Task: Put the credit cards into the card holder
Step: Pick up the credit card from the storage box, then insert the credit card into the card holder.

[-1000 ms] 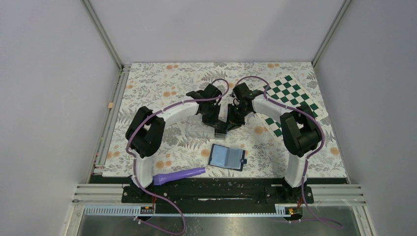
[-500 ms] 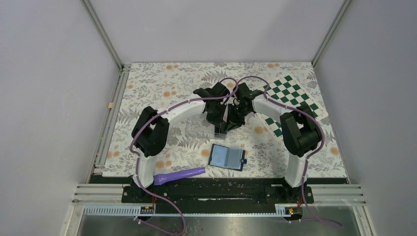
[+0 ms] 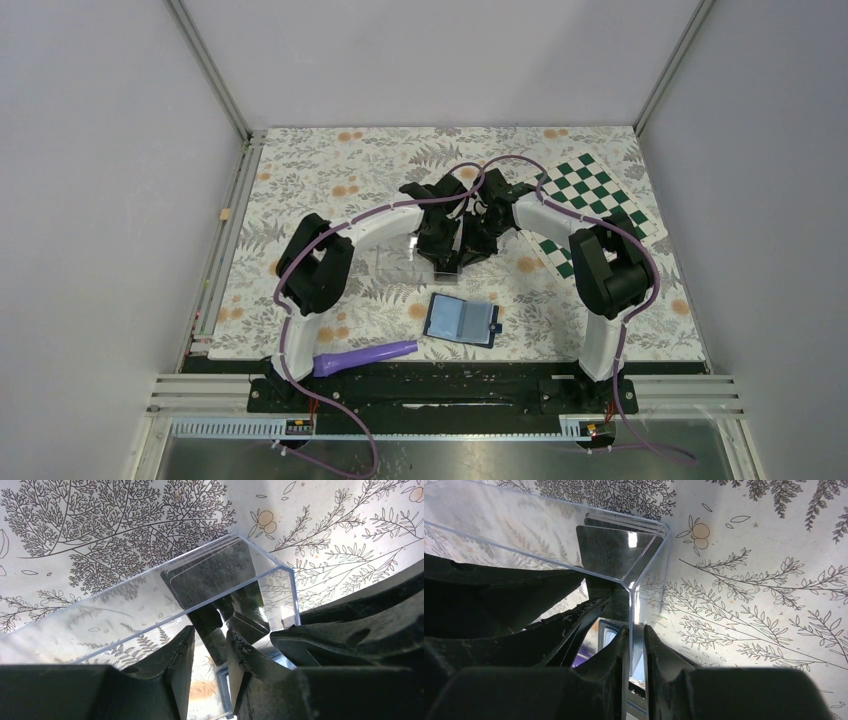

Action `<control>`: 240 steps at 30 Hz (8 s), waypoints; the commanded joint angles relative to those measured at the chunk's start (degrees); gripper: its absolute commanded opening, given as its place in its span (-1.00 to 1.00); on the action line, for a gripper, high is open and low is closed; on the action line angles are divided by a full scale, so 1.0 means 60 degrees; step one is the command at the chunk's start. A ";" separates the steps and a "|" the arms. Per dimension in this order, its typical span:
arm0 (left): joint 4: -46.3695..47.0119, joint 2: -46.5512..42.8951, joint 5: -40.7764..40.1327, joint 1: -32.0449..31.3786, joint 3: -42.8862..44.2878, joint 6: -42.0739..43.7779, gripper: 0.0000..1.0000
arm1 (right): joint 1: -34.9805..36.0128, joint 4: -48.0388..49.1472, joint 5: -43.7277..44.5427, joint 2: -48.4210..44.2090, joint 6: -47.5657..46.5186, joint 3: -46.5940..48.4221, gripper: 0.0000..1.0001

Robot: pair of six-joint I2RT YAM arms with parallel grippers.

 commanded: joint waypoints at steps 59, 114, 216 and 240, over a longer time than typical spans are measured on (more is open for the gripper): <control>0.3590 -0.4022 0.1325 0.0639 -0.2516 -0.1790 -1.00 | -0.0116 0.0031 -0.0194 -0.2809 -0.0116 -0.0378 0.32; 0.4897 -0.9679 0.2846 0.0584 -0.9002 -0.4572 0.00 | -0.0735 0.7086 -0.3885 -0.7733 0.3392 -0.8166 -1.00; 0.6896 -0.4457 0.2685 -0.0582 -0.9029 -0.5382 -1.00 | -0.1507 0.7951 -0.2407 -0.4629 0.1798 -0.9083 -1.00; 0.6907 -0.4394 0.2714 -0.0596 -0.9031 -0.5368 -1.00 | -0.1552 0.6966 -0.2045 -0.4334 0.1092 -0.8434 -1.00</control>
